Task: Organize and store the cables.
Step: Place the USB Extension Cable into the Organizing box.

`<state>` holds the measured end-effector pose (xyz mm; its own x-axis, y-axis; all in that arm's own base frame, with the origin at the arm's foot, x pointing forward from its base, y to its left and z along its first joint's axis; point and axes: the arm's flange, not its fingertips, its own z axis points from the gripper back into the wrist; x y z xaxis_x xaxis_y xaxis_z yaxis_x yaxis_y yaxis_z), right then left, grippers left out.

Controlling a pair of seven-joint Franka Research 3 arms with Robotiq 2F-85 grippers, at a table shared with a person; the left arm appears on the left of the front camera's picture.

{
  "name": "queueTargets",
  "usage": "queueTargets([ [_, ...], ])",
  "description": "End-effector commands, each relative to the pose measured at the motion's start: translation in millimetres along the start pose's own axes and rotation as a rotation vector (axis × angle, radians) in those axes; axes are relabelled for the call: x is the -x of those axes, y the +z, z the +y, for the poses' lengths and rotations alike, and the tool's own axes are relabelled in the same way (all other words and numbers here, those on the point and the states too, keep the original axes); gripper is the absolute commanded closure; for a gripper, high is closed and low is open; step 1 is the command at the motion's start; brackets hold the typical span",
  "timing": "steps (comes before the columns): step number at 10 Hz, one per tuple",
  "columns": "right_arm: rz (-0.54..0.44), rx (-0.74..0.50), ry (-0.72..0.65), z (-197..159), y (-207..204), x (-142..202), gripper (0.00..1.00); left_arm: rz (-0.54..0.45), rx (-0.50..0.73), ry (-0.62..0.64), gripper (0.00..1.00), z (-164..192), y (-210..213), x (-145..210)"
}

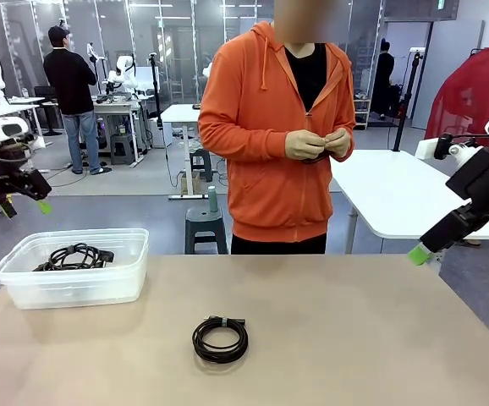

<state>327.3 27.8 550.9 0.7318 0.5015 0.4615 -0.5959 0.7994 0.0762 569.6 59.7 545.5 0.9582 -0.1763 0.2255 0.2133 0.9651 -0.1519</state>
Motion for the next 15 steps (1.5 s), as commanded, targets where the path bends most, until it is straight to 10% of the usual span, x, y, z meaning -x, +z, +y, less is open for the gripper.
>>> queueTargets([
  [1,0.010,0.003,0.002,1,1,-2,0.00,-0.022,0.012,-0.136,0.00,-37,20,58],
  [9,0.010,0.003,0.002,1,1,-2,0.00,-0.237,-0.028,-0.565,0.00,-158,59,194],
  [15,0.010,0.003,0.002,1,1,-2,0.00,-0.385,-0.058,-0.619,0.00,-166,66,246],
])
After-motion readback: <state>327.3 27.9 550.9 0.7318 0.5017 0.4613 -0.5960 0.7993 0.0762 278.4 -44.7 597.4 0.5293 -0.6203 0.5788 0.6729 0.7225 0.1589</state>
